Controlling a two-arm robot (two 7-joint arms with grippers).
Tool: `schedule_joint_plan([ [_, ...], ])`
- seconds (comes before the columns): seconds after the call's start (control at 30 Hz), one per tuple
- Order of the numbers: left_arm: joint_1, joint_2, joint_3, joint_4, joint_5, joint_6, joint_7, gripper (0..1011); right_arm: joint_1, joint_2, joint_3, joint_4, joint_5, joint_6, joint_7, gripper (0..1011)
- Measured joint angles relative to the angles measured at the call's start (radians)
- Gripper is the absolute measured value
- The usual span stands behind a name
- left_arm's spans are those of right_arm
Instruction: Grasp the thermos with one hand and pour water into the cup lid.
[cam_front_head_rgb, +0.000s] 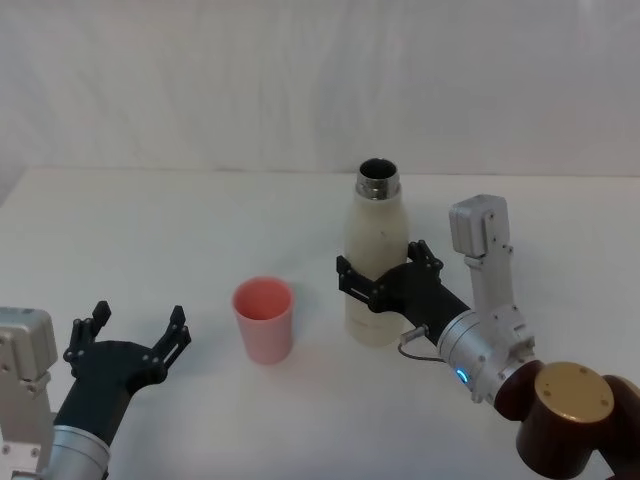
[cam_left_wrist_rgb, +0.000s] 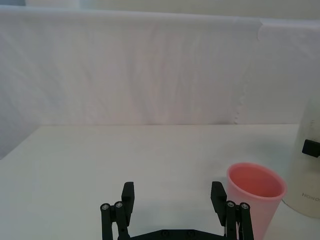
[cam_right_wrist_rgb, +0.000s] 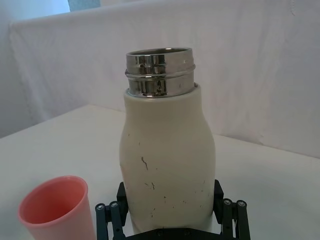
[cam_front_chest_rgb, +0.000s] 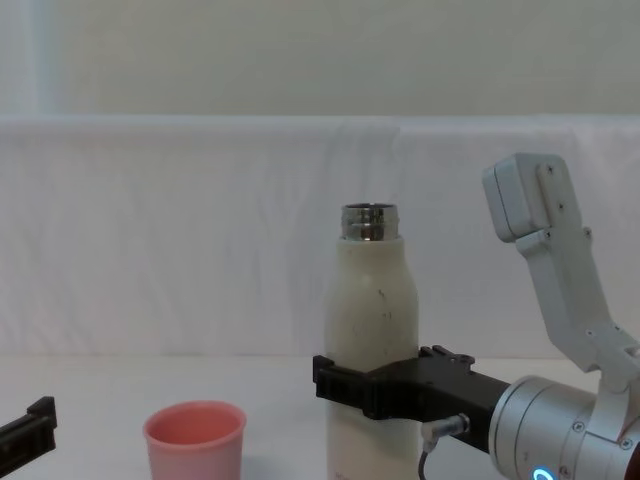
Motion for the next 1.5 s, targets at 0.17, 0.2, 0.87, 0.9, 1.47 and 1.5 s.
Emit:
schedule_joint_plan([
  [0.17,0.0,0.0,0.0,0.0,0.0,0.0,0.0,1001,0.001,-0.003,0.0,0.002,-0.001,0.0,-0.003,1000],
  [0.2,0.0,0.0,0.0,0.0,0.0,0.0,0.0,1001,0.001,-0.003,0.0,0.002,-0.001,0.0,-0.003,1000],
  [0.87,0.0,0.0,0.0,0.0,0.0,0.0,0.0,1001,0.008,-0.007,0.003,0.014,-0.002,0.007,-0.004,1000],
  [0.9,0.0,0.0,0.0,0.0,0.0,0.0,0.0,1001,0.008,-0.007,0.003,0.014,-0.002,0.007,-0.004,1000],
  [1.47,0.0,0.0,0.0,0.0,0.0,0.0,0.0,1001,0.008,-0.006,0.003,0.012,-0.003,0.006,-0.003,957],
  [1.5,0.0,0.0,0.0,0.0,0.0,0.0,0.0,1001,0.008,-0.005,0.003,0.012,-0.003,0.006,-0.003,957],
])
